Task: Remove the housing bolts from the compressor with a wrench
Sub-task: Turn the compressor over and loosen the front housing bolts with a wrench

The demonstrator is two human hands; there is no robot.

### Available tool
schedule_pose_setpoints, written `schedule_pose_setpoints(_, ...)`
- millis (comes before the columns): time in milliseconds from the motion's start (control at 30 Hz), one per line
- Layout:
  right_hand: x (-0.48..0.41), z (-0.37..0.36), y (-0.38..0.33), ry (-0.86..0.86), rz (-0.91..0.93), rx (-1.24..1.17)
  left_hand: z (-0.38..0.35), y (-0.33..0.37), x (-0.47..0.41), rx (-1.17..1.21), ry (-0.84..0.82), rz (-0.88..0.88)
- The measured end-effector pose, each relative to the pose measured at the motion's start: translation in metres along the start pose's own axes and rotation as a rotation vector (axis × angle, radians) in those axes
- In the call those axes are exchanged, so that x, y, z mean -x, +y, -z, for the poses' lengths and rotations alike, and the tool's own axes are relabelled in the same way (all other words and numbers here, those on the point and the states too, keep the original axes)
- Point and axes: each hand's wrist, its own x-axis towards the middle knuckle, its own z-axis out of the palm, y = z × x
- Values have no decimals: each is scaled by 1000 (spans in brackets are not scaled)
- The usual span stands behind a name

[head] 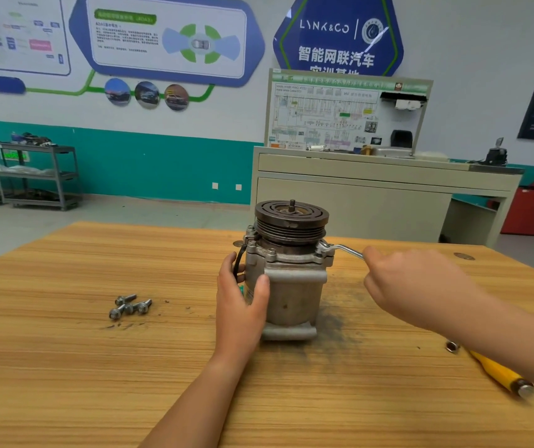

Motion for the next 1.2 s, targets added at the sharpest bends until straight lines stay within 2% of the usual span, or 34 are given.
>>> schedule_pose_setpoints(167,-7,17,-3,-16,90,118,-1,0,0,9,10,2)
schedule_pose_setpoints(533,-11,18,8,-26,150,299,1,4,2,24,0,21)
schedule_pose_setpoints(667,-29,12,21,-29,132,289,2,6,3,29,-10,29)
schedule_pose_setpoints(833,-51,-17,25,152,68,94,1,5,2,35,-14,26)
schedule_pose_setpoints(1033,-77,-49,4,534,44,-269,0,3,1,40,-13,25)
schedule_pose_setpoints(1200,-85,-55,-1,534,65,-366,-1,3,0,30,-8,28)
